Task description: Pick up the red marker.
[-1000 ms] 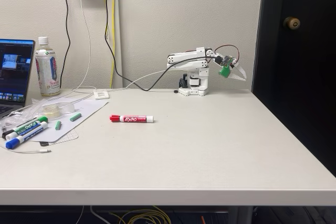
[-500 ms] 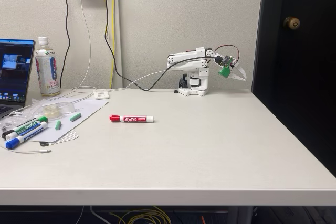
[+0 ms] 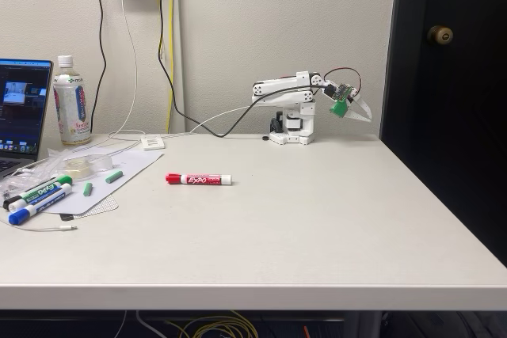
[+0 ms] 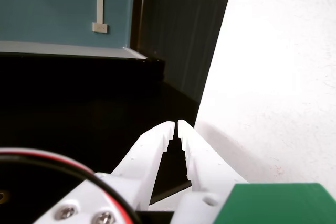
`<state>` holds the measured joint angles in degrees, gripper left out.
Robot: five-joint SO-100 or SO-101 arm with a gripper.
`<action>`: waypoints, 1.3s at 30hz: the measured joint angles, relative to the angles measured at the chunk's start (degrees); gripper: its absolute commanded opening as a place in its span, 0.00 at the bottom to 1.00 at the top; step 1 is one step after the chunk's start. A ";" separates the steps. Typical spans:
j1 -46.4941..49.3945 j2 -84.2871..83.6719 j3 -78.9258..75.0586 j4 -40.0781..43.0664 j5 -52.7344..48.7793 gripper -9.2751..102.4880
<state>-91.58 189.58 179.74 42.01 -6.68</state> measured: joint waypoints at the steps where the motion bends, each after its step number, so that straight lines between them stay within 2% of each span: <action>1: 0.00 0.00 0.00 0.00 0.00 0.08; 14: 0.09 0.00 0.00 -0.70 0.00 0.08; 25: 7.21 0.00 -3.87 -7.12 2.20 0.08; 33: 15.47 0.00 -9.84 -16.52 3.16 0.08; 36: 18.37 -0.26 -16.96 -15.21 5.10 0.08; 39: 21.45 -4.13 -27.69 -8.88 6.42 0.08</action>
<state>-70.14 185.45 152.05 33.13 -0.26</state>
